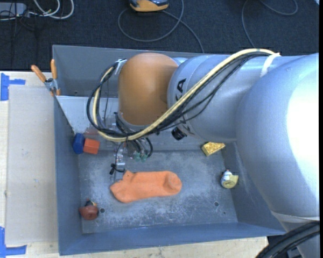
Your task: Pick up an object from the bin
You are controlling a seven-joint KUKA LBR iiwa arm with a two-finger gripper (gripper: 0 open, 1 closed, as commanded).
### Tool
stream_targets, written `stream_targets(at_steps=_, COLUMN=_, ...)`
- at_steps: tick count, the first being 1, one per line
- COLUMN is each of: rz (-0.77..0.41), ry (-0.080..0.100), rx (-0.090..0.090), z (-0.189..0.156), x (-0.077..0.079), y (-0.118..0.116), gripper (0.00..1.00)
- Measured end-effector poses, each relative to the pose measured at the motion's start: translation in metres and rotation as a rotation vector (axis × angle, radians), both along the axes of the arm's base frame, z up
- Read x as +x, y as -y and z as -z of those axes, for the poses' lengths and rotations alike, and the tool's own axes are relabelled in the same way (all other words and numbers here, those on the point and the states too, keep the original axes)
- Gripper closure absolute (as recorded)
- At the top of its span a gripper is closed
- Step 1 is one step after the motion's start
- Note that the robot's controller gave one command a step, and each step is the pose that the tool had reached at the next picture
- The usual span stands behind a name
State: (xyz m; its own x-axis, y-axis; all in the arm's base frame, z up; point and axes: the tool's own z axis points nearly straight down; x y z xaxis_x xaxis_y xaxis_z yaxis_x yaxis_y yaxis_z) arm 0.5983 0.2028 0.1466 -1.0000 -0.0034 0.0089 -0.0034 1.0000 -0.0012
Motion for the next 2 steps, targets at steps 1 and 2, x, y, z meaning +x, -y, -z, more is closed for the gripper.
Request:
stream_targets(at_steps=1, rz=0.003, ry=0.007, rx=0.001, z=-0.005, x=0.002, y=0.001, gripper=0.0)
stream_targets(at_steps=2, rz=0.05, ry=0.004, rx=0.002, z=0.023, x=-0.032, y=0.046, gripper=0.0)
